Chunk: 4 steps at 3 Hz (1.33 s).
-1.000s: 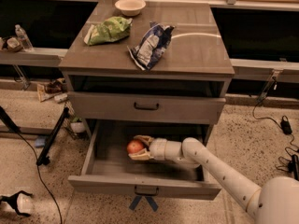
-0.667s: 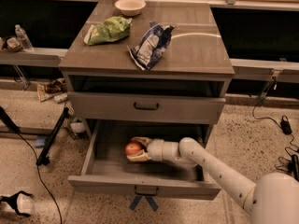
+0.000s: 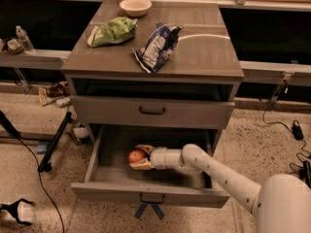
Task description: Place apple into middle drawer
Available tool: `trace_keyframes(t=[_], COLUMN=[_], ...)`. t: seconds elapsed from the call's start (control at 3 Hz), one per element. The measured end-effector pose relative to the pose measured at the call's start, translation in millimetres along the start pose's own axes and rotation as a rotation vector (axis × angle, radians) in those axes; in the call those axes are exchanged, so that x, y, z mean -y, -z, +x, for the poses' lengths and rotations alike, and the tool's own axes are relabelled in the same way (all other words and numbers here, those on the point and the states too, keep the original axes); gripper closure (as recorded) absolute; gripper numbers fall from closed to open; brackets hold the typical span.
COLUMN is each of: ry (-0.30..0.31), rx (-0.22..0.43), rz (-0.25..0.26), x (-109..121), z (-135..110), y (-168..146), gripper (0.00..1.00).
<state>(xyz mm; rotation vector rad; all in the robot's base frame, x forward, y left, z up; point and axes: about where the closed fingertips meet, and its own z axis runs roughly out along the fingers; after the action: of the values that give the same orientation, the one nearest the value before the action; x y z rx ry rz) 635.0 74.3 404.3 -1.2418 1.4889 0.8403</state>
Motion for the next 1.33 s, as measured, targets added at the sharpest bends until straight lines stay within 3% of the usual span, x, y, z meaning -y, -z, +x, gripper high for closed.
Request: trace_keyframes(t=[0.33, 0.67, 1.0, 1.33], ry=[-0.012, -0.029, -0.042, -0.101], rx=[-0.027, -0.052, -0.068, -0.084], rz=[-0.008, -0.002, 0.019, 0.088], x=[-3, -2, 1, 9], z=[1, -2, -6, -20], y=[-1, 7, 18, 59], gripper=[0.05, 0.0, 0.0, 0.17])
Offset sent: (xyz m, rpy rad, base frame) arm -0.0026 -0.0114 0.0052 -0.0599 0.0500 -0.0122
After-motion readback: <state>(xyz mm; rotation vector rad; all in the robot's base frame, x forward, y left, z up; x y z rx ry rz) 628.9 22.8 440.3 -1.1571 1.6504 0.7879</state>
